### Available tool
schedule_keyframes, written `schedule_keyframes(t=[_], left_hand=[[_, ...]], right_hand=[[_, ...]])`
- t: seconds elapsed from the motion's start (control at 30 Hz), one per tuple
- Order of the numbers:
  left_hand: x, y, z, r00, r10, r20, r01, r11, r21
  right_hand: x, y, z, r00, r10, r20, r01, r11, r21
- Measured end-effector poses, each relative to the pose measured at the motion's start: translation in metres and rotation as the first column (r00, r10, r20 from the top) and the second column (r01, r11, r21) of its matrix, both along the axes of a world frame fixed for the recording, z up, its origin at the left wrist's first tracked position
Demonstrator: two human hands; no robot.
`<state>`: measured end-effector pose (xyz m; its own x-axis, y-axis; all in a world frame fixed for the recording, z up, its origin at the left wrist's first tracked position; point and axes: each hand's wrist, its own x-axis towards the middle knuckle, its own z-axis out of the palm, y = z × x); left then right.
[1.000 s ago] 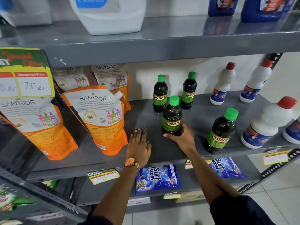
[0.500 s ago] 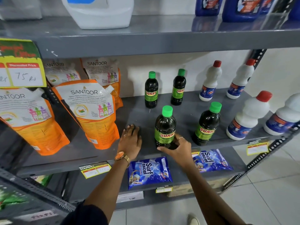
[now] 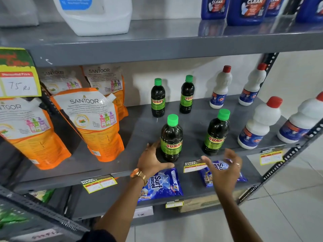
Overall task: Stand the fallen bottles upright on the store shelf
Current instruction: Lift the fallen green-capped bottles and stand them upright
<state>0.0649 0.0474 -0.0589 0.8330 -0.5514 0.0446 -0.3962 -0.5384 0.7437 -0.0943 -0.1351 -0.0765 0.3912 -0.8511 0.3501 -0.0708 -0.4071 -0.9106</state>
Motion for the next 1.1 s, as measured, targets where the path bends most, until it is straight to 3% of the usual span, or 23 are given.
schedule_keyframes(t=[0.07,0.13,0.23,0.43,0.7,0.83,0.97,1.03,1.1], left_hand=[[0.001,0.001,-0.003,1.0,0.013,0.016,-0.012,1.0,-0.023],[0.001,0.0,-0.006,0.999,0.018,0.026,-0.018,0.999,-0.027],[0.001,-0.001,-0.006,0.998,0.042,0.051,-0.04,0.998,-0.041],[-0.003,0.002,-0.001,0.999,0.029,0.027,-0.027,0.997,-0.079],[-0.007,0.002,-0.001,0.996,0.074,0.039,-0.072,0.996,-0.059],[-0.034,-0.004,0.0,0.971,0.232,0.055,-0.223,0.966,-0.128],[-0.107,-0.026,-0.015,0.854,0.499,0.145,-0.434,0.838,-0.33],[-0.137,-0.055,-0.017,0.908,0.402,0.117,-0.348,0.88,-0.322],[-0.142,-0.09,-0.013,0.957,0.274,0.097,-0.235,0.926,-0.296]], right_hand=[[-0.004,-0.032,0.003,0.995,0.043,-0.095,-0.04,0.999,0.033],[-0.002,-0.059,0.007,0.957,0.185,-0.223,-0.181,0.983,0.04],[0.006,-0.076,0.005,0.886,0.356,-0.298,-0.349,0.934,0.08],[0.014,-0.08,-0.011,0.881,0.31,-0.356,-0.293,0.951,0.103],[0.016,-0.089,-0.012,0.837,0.393,-0.381,-0.396,0.915,0.076],[0.004,-0.088,-0.007,0.836,0.458,-0.303,-0.457,0.886,0.079],[-0.036,-0.108,-0.003,0.974,0.226,0.007,-0.226,0.974,0.021],[-0.05,-0.133,0.0,0.988,0.077,0.13,-0.078,0.997,0.004],[-0.052,-0.164,0.004,0.997,0.06,0.054,-0.059,0.998,-0.014]])
